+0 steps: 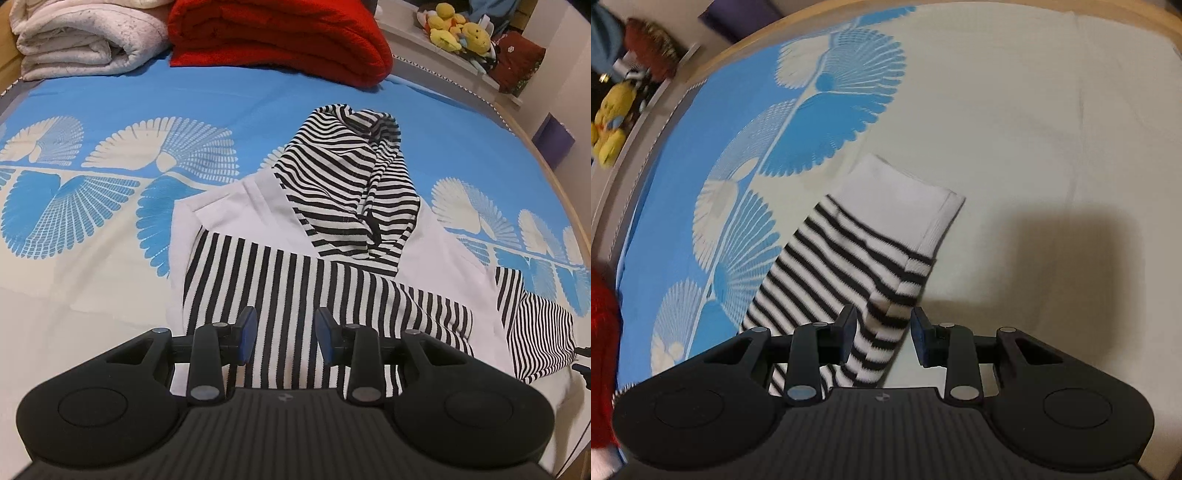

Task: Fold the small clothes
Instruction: 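Grasp the other white sleeve cuff with the right gripper and fold it across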

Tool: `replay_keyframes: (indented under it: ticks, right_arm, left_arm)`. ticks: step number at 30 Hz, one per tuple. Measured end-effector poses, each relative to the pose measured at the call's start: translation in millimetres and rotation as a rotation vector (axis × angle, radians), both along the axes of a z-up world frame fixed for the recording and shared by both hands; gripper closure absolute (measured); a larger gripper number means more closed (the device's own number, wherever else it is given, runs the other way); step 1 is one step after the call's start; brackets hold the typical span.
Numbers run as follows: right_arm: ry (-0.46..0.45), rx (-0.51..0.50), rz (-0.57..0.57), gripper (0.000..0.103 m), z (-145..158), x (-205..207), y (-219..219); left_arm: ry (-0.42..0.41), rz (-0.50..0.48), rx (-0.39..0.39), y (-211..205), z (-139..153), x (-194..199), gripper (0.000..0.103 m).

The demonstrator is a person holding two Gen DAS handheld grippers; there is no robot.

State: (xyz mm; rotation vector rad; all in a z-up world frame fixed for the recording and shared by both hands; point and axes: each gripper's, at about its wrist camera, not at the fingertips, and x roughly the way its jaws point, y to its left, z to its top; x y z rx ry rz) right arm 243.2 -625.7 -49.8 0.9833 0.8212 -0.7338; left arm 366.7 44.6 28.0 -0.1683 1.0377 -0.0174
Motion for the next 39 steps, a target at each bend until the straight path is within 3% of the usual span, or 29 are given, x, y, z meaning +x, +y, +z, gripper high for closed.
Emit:
replay_keyframes:
  ticks: [11, 13, 14, 17, 24, 28, 32, 35, 39]
  right_arm:
    - [-0.02, -0.077, -0.036, 0.069, -18, 11, -3]
    - [-0.013, -0.095, -0.045, 0.077, -18, 13, -2]
    - [-0.005, -0.104, -0.05, 0.089, -18, 13, -1]
    - [-0.006, -0.113, -0.062, 0.096, -18, 14, 1]
    - [0.001, -0.12, -0.071, 0.096, -17, 13, 3]
    - [0.016, -0.205, -0.046, 0.1, -4, 20, 13]
    - [-0.006, -0.372, 0.032, 0.1, 27, 36, 42]
    - [-0.084, -0.559, 0.175, 0.1, 70, 55, 94]
    - [-0.313, -0.726, 0.483, 0.1, 135, 65, 218]
  left_arm:
    - [0.003, -0.006, -0.006, 1, -1, 2, 0.064]
    - [0.006, -0.004, -0.006, 1, -1, 2, 0.064]
    - [0.006, -0.004, -0.008, 0, -1, 2, 0.064]
    - [0.004, -0.008, -0.009, 0, -1, 1, 0.064]
    - [0.004, -0.009, -0.008, 1, -1, 1, 0.064]
    - [0.003, -0.007, -0.011, 4, -1, 0, 0.064]
    - [0.001, -0.001, -0.018, 7, 1, 0, 0.064]
    - [-0.004, 0.007, -0.027, 11, 4, 0, 0.064]
    - [-0.015, 0.035, -0.046, 23, 10, 1, 0.064]
